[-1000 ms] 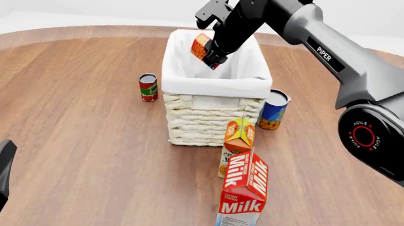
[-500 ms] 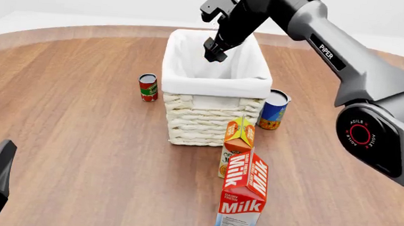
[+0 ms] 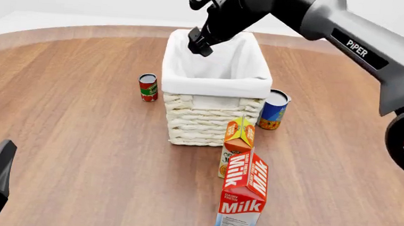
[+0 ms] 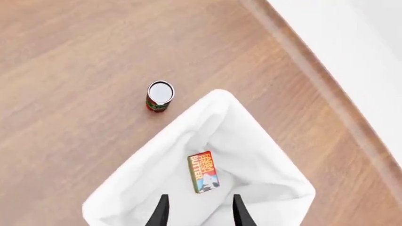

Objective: Pick up the butter and put it in the basket.

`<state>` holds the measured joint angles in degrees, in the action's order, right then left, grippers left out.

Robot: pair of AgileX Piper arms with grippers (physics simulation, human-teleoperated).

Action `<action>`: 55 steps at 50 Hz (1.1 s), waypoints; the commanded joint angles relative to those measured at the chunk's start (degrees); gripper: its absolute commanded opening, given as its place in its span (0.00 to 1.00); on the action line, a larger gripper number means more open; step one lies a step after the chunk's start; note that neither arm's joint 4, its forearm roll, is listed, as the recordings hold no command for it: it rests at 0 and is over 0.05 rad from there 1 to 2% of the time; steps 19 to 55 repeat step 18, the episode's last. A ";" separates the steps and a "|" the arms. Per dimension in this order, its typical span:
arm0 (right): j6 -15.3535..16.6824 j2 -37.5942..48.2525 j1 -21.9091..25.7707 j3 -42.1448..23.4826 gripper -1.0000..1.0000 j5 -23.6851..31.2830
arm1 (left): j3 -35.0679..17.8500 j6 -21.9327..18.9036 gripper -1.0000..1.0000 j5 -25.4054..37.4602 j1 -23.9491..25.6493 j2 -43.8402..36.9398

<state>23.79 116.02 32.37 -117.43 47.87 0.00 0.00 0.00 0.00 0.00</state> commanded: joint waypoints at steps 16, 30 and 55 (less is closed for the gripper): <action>-5.44 -17.81 4.06 17.72 1.00 -8.14 | 0.00 0.00 1.00 0.00 0.00 0.00; -5.08 -18.77 3.88 18.10 1.00 -7.94 | 0.00 0.00 1.00 0.00 0.00 0.00; -5.08 -18.77 3.88 18.10 1.00 -7.94 | 0.00 0.00 1.00 0.00 0.00 0.00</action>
